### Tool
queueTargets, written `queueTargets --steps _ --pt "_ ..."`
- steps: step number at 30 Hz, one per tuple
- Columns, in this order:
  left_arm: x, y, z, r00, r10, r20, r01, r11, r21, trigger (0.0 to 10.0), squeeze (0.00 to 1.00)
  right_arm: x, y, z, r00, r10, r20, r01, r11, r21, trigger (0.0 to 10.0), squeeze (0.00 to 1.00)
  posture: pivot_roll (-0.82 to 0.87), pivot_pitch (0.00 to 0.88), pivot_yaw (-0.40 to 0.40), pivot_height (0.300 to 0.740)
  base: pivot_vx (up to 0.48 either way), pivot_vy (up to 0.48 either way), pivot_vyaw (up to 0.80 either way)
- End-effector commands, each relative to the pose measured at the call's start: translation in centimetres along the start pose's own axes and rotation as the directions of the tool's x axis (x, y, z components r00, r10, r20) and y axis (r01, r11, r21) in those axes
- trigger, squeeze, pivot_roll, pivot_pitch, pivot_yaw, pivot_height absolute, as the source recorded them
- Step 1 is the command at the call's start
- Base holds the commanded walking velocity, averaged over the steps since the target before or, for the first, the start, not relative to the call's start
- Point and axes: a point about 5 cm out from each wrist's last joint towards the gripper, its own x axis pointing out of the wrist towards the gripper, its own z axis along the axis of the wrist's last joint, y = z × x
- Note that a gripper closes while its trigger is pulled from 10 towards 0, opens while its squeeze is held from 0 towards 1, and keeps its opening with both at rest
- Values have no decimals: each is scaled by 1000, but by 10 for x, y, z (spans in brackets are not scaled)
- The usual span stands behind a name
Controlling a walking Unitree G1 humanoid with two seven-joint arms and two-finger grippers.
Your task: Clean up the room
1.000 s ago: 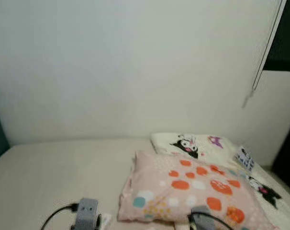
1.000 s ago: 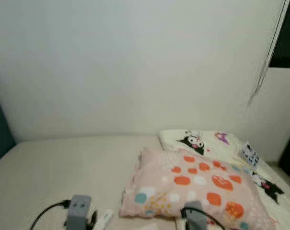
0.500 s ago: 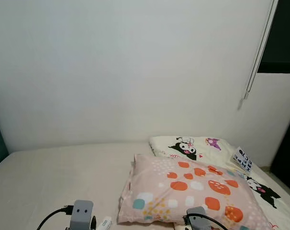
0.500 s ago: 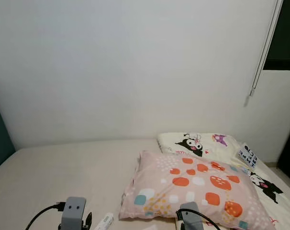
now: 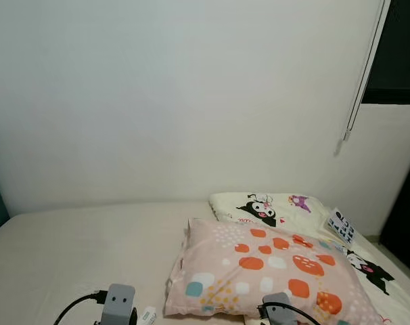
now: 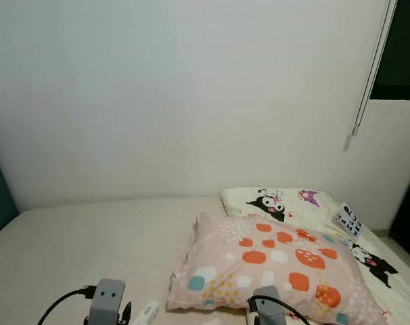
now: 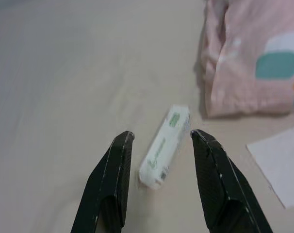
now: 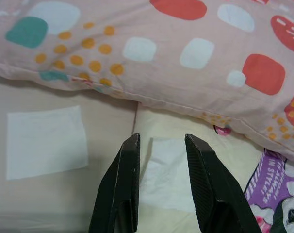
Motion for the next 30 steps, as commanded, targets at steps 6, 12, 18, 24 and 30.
queueTargets --steps 6,12,18,24,30 --pt "1 0 -2 1000 -2 -22 2 1000 0 10000 0 -2 -1 -6 1000 9 -29 -8 1000 30 10000 0 -11 49 -28 740 0 0 0" --pt "0 -1 -1 999 -33 -4 33 999 25 10000 0 -2 -1 -8 999 6 -45 -6 1000 19 10000 0 -10 51 -30 740 0 0 0" --pt "-6 -19 10 968 -238 83 228 967 110 10000 0 -4 -3 -13 998 13 -61 -12 1000 16 10000 0 -10 61 -28 721 0 0 0" --pt "-7 -25 11 959 -271 78 258 955 147 10000 0 -4 -4 -12 998 6 -61 -5 1000 14 10000 0 -12 63 -24 696 0 0 0" --pt "-8 -28 10 957 -282 70 269 951 154 10000 0 -4 -4 -12 998 0 -62 2 1000 21 10000 0 -12 64 -22 676 0 0 0"
